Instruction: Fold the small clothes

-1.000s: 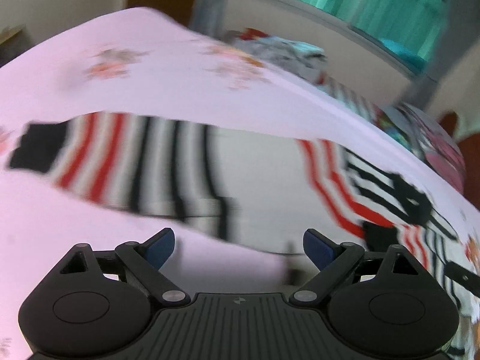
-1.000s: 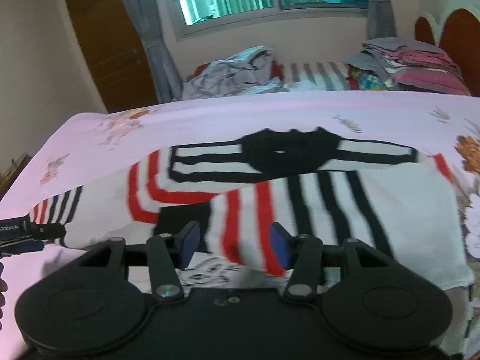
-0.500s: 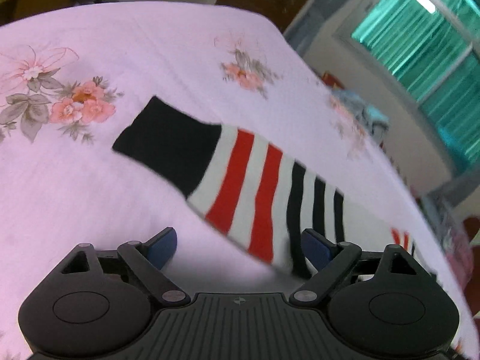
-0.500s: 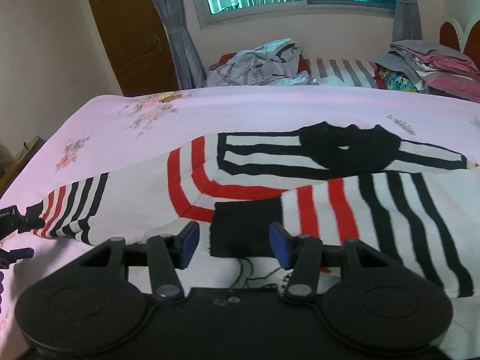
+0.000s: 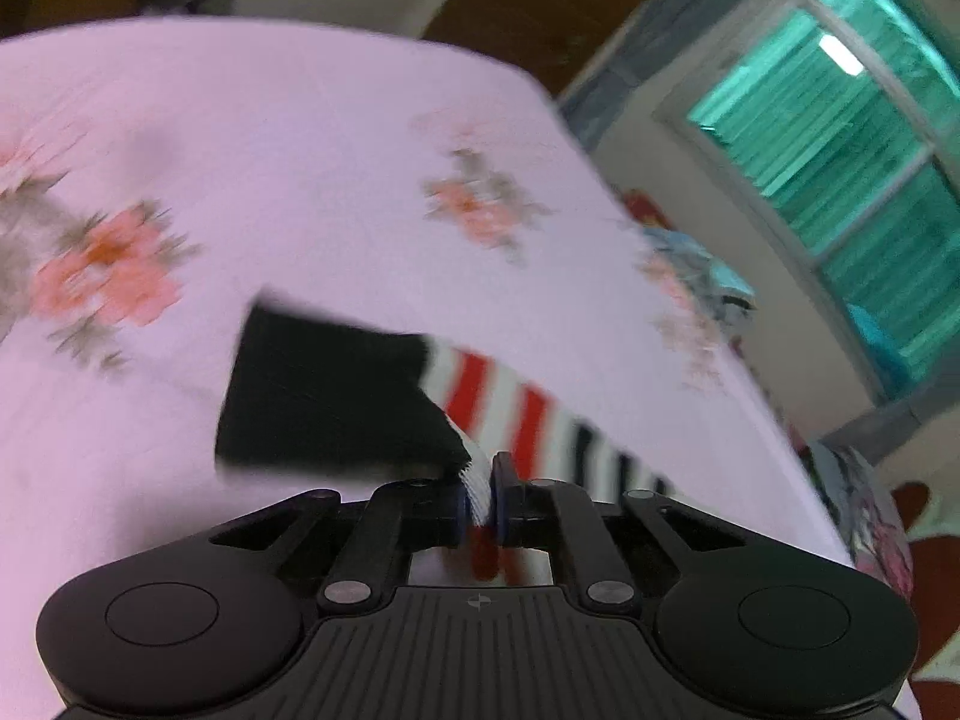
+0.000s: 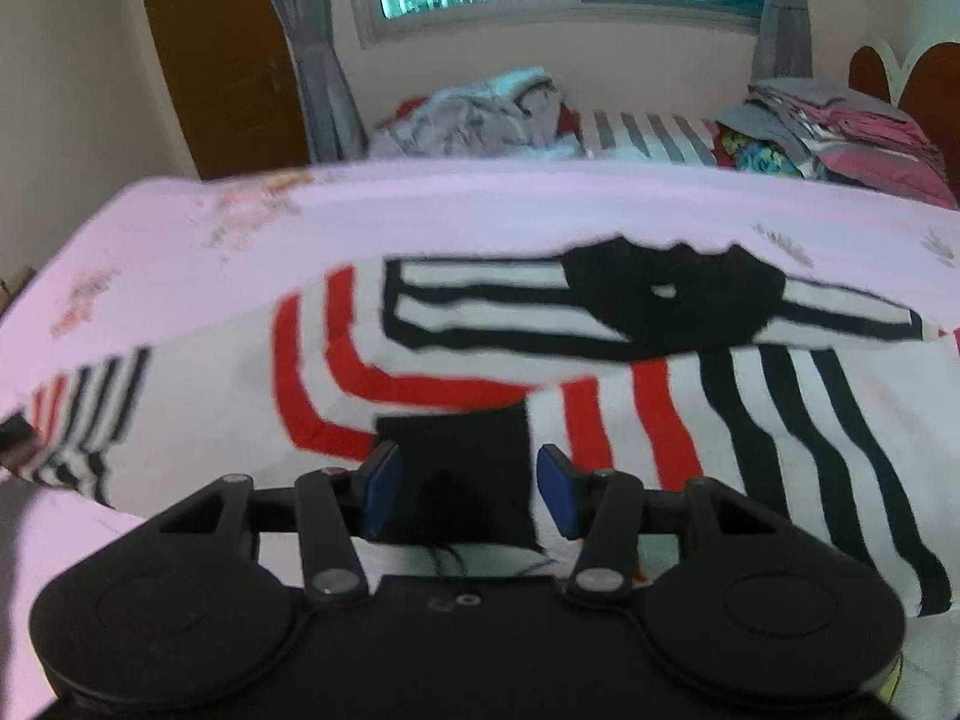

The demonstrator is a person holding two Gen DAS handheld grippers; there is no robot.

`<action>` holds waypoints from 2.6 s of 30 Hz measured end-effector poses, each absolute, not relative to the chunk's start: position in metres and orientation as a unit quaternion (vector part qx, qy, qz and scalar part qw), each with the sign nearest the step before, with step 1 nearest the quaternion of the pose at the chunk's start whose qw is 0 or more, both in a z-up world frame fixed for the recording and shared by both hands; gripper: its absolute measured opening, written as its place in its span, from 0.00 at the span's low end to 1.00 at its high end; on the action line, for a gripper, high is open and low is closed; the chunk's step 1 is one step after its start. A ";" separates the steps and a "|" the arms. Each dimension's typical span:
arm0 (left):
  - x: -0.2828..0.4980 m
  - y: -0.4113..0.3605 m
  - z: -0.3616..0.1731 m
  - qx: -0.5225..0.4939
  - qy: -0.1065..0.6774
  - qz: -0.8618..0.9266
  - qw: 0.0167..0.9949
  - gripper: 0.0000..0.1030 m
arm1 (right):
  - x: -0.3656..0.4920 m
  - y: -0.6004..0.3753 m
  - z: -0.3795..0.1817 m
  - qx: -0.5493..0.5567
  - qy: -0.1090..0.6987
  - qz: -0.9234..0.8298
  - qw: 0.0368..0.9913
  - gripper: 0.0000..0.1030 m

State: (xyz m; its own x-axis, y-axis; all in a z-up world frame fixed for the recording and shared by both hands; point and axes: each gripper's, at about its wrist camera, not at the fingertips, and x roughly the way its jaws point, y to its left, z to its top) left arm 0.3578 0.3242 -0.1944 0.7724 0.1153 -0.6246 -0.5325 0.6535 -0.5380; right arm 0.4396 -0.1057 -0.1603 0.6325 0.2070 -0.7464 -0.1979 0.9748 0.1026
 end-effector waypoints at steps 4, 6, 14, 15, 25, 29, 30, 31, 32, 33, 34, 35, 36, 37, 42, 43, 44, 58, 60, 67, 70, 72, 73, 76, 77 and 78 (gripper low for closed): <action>0.378 0.287 -0.159 -0.329 0.264 0.120 0.899 0.07 | 0.439 -0.114 -0.160 0.025 0.412 0.120 0.903 0.46; 0.391 0.257 -0.140 -0.304 0.256 0.072 0.915 0.07 | 0.435 -0.121 -0.152 0.038 0.400 0.122 0.907 0.47; 0.434 0.099 -0.102 -0.227 0.264 -0.140 0.927 0.07 | 0.415 -0.176 -0.121 0.083 0.367 0.100 0.921 0.47; 0.437 0.074 -0.104 -0.214 0.273 -0.164 0.924 0.07 | 0.411 -0.187 -0.120 0.087 0.366 0.091 0.922 0.47; 0.443 -0.036 -0.155 -0.115 0.391 -0.229 0.884 0.51 | 0.391 -0.256 -0.130 0.131 0.379 0.051 0.914 0.57; 0.420 -0.007 -0.130 -0.103 0.342 -0.203 0.912 0.81 | 0.393 -0.246 -0.130 0.134 0.377 0.076 0.913 0.61; 0.411 -0.004 -0.124 -0.095 0.338 -0.198 0.915 0.81 | 0.394 -0.240 -0.129 0.131 0.377 0.086 0.913 0.62; 0.406 0.007 -0.120 -0.088 0.334 -0.185 0.920 0.81 | 0.394 -0.233 -0.127 0.127 0.377 0.095 0.912 0.63; 0.401 0.017 -0.119 -0.083 0.331 -0.172 0.924 0.81 | 0.396 -0.225 -0.128 0.120 0.378 0.105 0.912 0.64; 0.398 0.030 -0.117 -0.077 0.330 -0.155 0.928 0.81 | 0.399 -0.217 -0.128 0.112 0.379 0.113 0.911 0.64; 0.395 0.042 -0.117 -0.076 0.331 -0.136 0.931 0.81 | 0.401 -0.208 -0.128 0.105 0.381 0.120 0.911 0.64; 0.393 0.052 -0.120 -0.079 0.334 -0.121 0.932 0.81 | 0.404 -0.200 -0.130 0.098 0.382 0.126 0.910 0.64; 0.391 0.064 -0.123 -0.083 0.338 -0.101 0.932 0.81 | 0.407 -0.192 -0.131 0.090 0.385 0.131 0.909 0.64; 0.388 0.074 -0.127 -0.086 0.342 -0.088 0.932 0.81 | 0.410 -0.185 -0.134 0.082 0.387 0.131 0.909 0.64; 0.386 0.096 -0.148 -0.081 0.355 -0.044 0.930 0.81 | 0.420 -0.162 -0.140 0.038 0.391 0.122 0.912 0.64; 0.386 0.096 -0.153 -0.075 0.357 -0.041 0.930 0.81 | 0.422 -0.159 -0.141 0.031 0.391 0.118 0.912 0.64; 0.387 0.095 -0.156 -0.069 0.359 -0.039 0.930 0.81 | 0.424 -0.157 -0.142 0.024 0.391 0.113 0.913 0.64; 0.408 0.077 -0.188 -0.015 0.342 -0.010 0.939 0.42 | 0.421 -0.199 -0.111 0.041 0.328 0.068 0.941 0.06; 0.407 0.074 -0.188 -0.005 0.337 -0.014 0.942 0.41 | 0.422 -0.220 -0.115 0.046 0.328 0.037 0.943 0.06; 0.405 0.086 -0.189 -0.050 0.347 -0.011 0.937 0.31 | 0.421 -0.255 -0.143 0.111 0.385 0.040 0.915 0.29; 0.404 0.099 -0.194 -0.098 0.352 -0.004 0.931 0.31 | 0.422 -0.267 -0.145 0.136 0.386 0.032 0.912 0.45; 0.402 0.107 -0.198 -0.141 0.352 0.002 0.925 0.31 | 0.422 -0.271 -0.148 0.149 0.390 0.030 0.908 0.45; 0.404 0.108 -0.202 -0.161 0.353 0.004 0.922 0.31 | 0.420 -0.273 -0.149 0.153 0.392 0.029 0.907 0.45; 0.406 0.115 -0.206 -0.208 0.356 0.010 0.911 0.31 | 0.420 -0.278 -0.153 0.164 0.394 0.017 0.904 0.31; 0.407 0.116 -0.206 -0.216 0.358 0.010 0.908 0.31 | 0.420 -0.281 -0.154 0.165 0.394 0.011 0.904 0.20; 0.408 0.115 -0.207 -0.218 0.360 0.010 0.907 0.31 | 0.419 -0.285 -0.153 0.165 0.394 0.009 0.904 0.07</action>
State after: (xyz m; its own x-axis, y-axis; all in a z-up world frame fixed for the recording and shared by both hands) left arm 0.4080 0.1153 -0.2069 0.7412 -0.1391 -0.6567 -0.1739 0.9051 -0.3880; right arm 0.4187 -0.2846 -0.1533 0.6901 0.1454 -0.7089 0.1144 0.9454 0.3052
